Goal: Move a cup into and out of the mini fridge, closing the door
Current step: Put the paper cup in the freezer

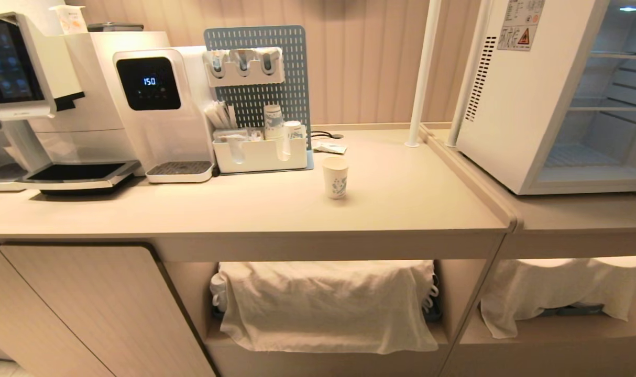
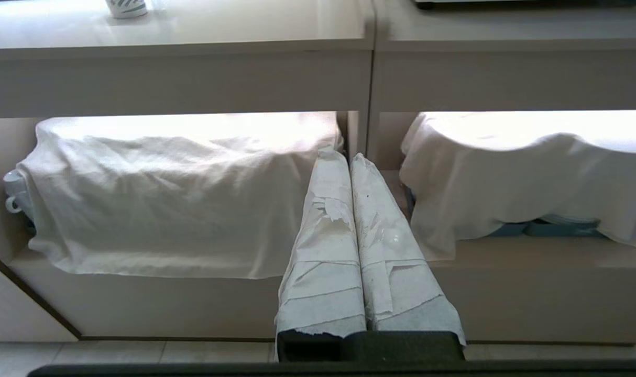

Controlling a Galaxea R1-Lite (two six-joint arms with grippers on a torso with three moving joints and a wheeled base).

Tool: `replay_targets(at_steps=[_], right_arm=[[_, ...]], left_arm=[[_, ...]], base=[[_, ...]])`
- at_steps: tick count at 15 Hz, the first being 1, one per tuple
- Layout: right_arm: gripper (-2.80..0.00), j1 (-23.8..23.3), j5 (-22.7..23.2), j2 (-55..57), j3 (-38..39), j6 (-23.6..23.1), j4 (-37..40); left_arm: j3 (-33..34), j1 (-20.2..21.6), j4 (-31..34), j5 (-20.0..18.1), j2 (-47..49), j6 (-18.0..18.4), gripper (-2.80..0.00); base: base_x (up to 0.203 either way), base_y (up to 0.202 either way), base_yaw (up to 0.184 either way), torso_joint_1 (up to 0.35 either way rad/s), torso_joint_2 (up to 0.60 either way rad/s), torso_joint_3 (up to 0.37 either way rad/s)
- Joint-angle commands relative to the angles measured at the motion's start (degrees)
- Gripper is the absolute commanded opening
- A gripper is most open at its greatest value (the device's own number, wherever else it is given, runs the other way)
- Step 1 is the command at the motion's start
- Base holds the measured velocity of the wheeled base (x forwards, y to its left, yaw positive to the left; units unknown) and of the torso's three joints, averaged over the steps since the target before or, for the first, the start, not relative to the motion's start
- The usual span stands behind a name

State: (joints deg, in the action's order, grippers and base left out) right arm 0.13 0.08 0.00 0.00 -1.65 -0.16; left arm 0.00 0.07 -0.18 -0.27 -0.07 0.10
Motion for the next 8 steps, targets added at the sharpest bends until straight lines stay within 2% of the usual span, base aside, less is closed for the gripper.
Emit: replay_targets(at_steps=[1, 8], right_arm=[[-2.8, 0.02, 0.0, 0.09, 0.0, -0.02, -0.02], [-2.8, 0.04, 0.0, 0.09, 0.0, -0.11, -0.1]], left_arm=[[0.0, 0.01, -0.03, 0.0, 0.07, -0.01, -2.8], [0.0, 0.01, -0.08, 0.0, 0.07, 0.08, -2.8]], base=[[0.0, 0.19, 0.001, 0.005, 0.0, 0.01], [0.0, 0.195, -0.001, 0.003, 0.0, 0.002]])
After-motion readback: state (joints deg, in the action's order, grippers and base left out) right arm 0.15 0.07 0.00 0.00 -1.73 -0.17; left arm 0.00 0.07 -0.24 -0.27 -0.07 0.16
